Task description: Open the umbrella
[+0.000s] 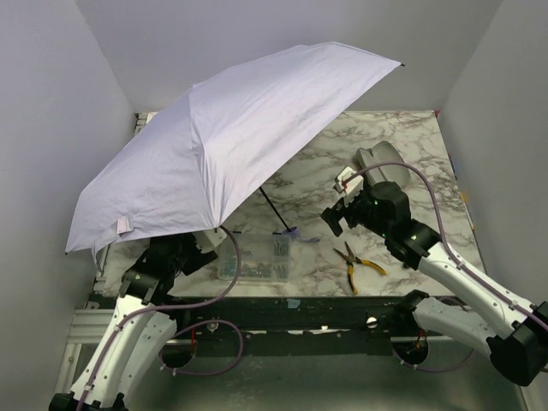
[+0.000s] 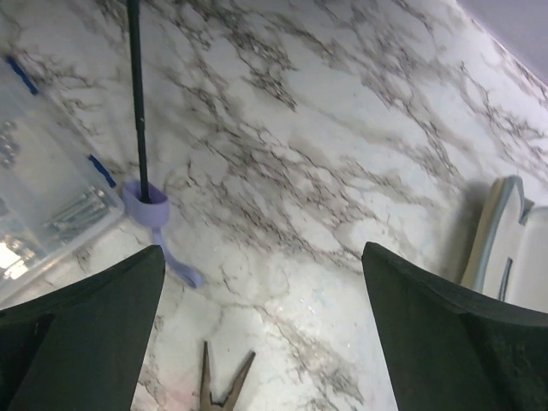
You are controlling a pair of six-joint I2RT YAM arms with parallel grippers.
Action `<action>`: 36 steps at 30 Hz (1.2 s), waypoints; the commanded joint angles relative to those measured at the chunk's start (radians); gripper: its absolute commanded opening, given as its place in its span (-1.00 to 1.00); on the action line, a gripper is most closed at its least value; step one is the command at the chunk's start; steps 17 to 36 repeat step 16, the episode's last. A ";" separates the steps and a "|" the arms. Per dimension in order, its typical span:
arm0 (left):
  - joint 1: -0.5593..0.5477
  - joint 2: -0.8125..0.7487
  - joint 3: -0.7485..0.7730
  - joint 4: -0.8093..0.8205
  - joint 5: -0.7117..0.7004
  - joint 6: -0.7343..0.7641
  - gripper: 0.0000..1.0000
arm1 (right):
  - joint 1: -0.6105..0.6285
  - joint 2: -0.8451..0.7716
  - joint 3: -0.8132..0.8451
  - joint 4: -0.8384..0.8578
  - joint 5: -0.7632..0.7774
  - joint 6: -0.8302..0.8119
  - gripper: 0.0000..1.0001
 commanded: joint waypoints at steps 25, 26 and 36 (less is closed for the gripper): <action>-0.004 -0.087 -0.189 0.453 -0.206 -0.113 0.97 | -0.073 -0.104 -0.082 -0.043 0.153 -0.076 1.00; -0.004 -0.087 -0.189 0.453 -0.206 -0.113 0.97 | -0.073 -0.104 -0.082 -0.043 0.153 -0.076 1.00; -0.004 -0.087 -0.189 0.453 -0.206 -0.113 0.97 | -0.073 -0.104 -0.082 -0.043 0.153 -0.076 1.00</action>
